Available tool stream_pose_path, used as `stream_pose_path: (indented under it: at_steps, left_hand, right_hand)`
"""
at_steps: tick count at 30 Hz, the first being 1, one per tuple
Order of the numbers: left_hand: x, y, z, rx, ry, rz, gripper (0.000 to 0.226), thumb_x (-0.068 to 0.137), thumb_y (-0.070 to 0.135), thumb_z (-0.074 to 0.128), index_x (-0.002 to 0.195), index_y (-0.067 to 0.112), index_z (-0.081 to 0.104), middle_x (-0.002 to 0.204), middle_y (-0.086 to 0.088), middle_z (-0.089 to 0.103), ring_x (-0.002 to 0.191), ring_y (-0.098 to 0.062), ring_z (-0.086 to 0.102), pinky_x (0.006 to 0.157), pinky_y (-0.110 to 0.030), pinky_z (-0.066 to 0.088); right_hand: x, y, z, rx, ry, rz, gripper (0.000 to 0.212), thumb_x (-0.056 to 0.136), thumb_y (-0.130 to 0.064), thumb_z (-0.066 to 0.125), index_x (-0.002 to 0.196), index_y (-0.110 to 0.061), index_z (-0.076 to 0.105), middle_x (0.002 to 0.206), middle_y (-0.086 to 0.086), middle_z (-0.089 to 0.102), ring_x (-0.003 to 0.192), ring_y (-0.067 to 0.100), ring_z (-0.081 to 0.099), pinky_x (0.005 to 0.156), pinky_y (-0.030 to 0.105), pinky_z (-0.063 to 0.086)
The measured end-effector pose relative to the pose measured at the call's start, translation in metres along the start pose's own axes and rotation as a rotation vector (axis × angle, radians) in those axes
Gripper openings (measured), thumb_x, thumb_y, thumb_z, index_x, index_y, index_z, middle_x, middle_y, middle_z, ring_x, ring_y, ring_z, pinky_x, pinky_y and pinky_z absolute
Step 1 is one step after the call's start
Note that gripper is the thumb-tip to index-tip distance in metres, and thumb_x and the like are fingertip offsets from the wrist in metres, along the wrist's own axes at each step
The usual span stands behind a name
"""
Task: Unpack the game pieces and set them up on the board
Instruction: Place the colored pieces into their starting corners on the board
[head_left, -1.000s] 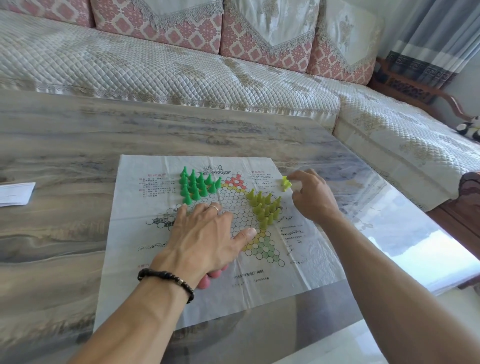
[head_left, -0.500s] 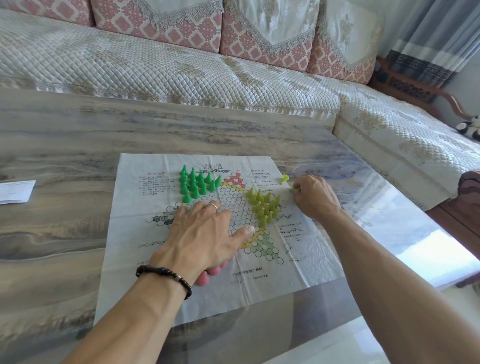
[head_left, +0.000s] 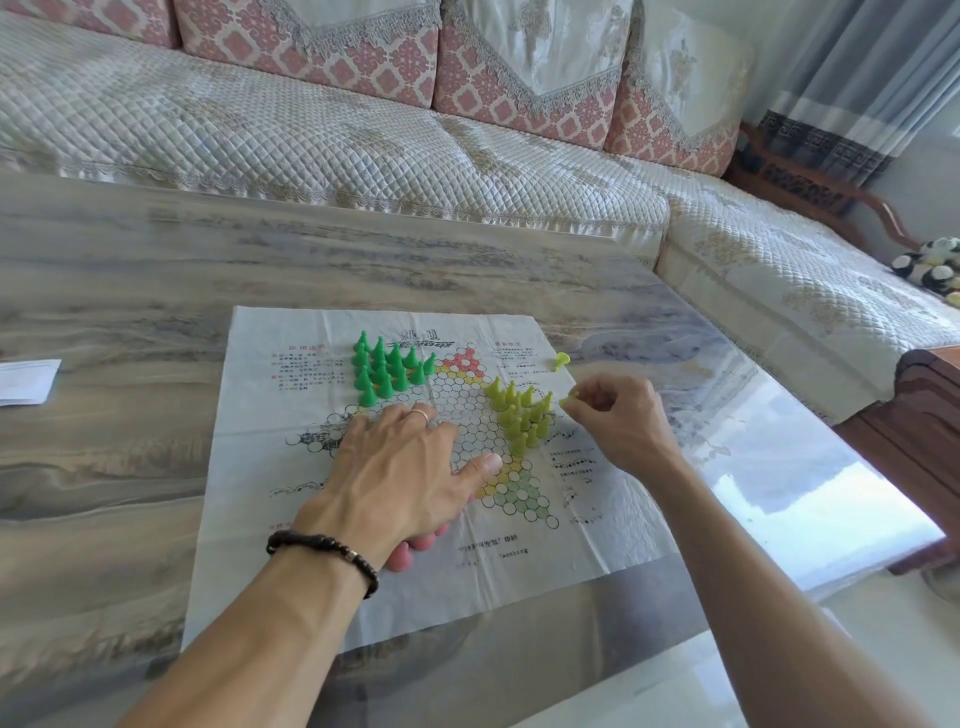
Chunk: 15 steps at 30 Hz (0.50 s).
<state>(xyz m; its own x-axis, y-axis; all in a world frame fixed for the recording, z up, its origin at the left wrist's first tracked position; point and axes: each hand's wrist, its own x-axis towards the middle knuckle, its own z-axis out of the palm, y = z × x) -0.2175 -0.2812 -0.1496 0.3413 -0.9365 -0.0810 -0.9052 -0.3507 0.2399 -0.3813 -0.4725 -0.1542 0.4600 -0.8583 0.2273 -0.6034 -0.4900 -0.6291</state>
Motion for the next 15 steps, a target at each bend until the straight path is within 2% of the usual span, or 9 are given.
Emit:
stream_pose_path:
  at_steps: [5,11,15]
  left_hand:
    - [-0.0006,0.0002,-0.0009,-0.010,0.000,0.002,0.061,0.085,0.077,0.021,0.094,0.029,0.057,0.110,0.004,0.059,0.105,-0.017,0.050,0.100,-0.046,0.039]
    - [-0.0007,0.0007,-0.0014,-0.023,0.012,0.004,0.062,0.085,0.077,0.021,0.094,0.028,0.058,0.100,0.006,0.060,0.098,-0.015,0.053,0.097,-0.045,0.042]
    - [-0.0011,0.0003,-0.0009,-0.035,0.009,0.003,0.062,0.085,0.077,0.022,0.094,0.029,0.059,0.100,0.005,0.062,0.096,-0.015,0.055,0.096,-0.045,0.043]
  right_hand:
    - [-0.0049,0.0007,0.0033,-0.090,-0.097,-0.048,0.003,0.082,-0.019,0.072,0.082,-0.023,0.073,0.072,-0.014,0.067,0.068,-0.002,0.061,0.061,0.011,0.042]
    - [-0.0051,-0.0006,0.0069,-0.133,-0.105,-0.099,0.004,0.082,-0.021,0.071,0.081,-0.025,0.073,0.068,-0.018,0.064,0.063,-0.011,0.056,0.056,0.008,0.036]
    - [-0.0028,-0.0012,0.0030,-0.132,-0.140,-0.096,0.007,0.080,-0.021,0.071,0.085,-0.025,0.073,0.071,-0.016,0.066,0.065,-0.008,0.058,0.059,0.009,0.041]
